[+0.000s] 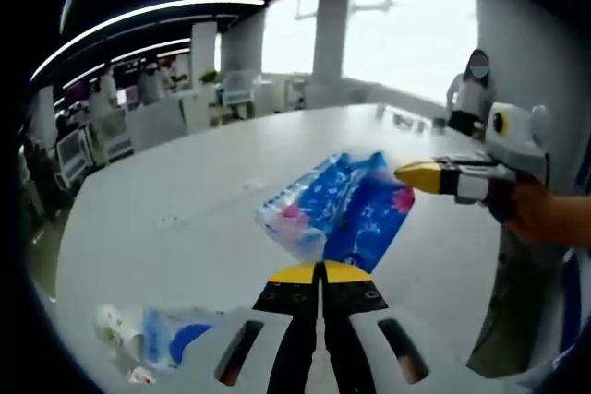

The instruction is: Arrange the tabletop items into an orderly group along one side of the table until the central work area is clear of visible clutter.

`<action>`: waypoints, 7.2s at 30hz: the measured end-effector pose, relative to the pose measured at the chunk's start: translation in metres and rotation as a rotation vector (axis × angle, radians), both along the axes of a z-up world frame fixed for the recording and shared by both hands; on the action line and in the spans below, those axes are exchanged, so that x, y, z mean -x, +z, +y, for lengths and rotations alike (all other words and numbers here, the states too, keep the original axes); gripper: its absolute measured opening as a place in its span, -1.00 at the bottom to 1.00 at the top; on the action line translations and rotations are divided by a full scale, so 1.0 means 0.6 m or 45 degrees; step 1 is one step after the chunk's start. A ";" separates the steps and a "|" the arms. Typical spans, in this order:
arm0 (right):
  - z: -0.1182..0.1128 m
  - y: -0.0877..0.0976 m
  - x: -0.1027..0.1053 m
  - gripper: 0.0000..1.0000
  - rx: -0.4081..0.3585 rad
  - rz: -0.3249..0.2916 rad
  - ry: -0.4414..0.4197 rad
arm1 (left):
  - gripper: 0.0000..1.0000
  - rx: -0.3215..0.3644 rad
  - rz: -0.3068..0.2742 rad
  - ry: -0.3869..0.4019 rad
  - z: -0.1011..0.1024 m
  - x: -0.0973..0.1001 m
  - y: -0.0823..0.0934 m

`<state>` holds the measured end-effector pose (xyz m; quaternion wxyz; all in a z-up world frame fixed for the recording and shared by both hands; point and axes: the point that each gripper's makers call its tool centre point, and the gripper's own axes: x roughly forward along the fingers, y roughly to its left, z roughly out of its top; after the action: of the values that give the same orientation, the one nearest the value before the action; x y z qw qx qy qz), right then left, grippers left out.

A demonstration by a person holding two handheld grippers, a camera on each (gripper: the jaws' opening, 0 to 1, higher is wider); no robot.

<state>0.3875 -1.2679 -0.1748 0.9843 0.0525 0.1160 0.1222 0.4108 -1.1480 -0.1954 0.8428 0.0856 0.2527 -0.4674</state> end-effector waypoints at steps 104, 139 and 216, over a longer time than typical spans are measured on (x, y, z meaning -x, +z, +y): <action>-0.191 -0.284 0.033 -1.00 -0.039 0.354 -0.225 | -1.00 -0.182 0.172 -0.137 -0.195 0.013 -0.260; -0.196 -0.285 0.033 -0.70 -0.068 0.373 -0.255 | -0.72 -0.176 0.161 -0.112 -0.185 0.010 -0.259; -0.071 -0.130 0.002 -0.49 -0.050 0.201 -0.166 | -0.05 -0.034 0.025 -0.131 -0.061 -0.017 -0.105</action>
<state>0.3863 -1.3105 -0.2531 0.9768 0.0888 0.1869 0.0556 0.4210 -1.1848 -0.2584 0.8140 0.1050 0.2624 -0.5074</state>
